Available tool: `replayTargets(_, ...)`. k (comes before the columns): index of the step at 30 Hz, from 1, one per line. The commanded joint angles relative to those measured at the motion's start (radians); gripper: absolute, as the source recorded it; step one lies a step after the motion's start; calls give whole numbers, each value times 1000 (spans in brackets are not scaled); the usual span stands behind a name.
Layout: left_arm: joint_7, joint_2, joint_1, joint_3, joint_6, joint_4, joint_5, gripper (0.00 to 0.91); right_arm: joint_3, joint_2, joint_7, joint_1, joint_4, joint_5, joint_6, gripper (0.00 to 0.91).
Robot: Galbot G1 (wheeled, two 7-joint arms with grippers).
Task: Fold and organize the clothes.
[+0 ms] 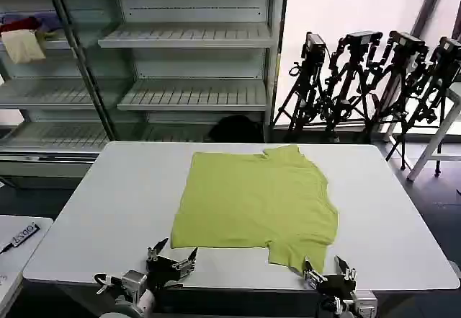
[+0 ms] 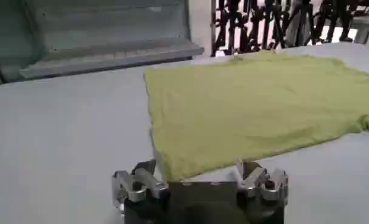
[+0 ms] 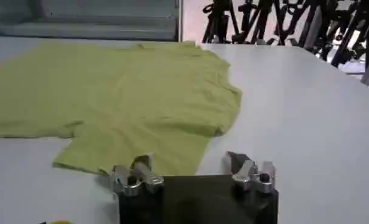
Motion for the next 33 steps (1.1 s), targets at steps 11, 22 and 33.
replayTargets(11, -7, 1, -21, -44, 11, 28, -172, 212, -9, 1, -2, -5, -10, -18, 3, 363)
replayTargets(22, -11, -2, -27, -31, 11, 53, -142, 10, -24, 6, -9, -9, -15, -54, 16, 0)
replayTargets(33, -5, 0, -31, -29, 1, 53, -121, 0, -25, 7, -11, -6, -26, -32, 68, 0)
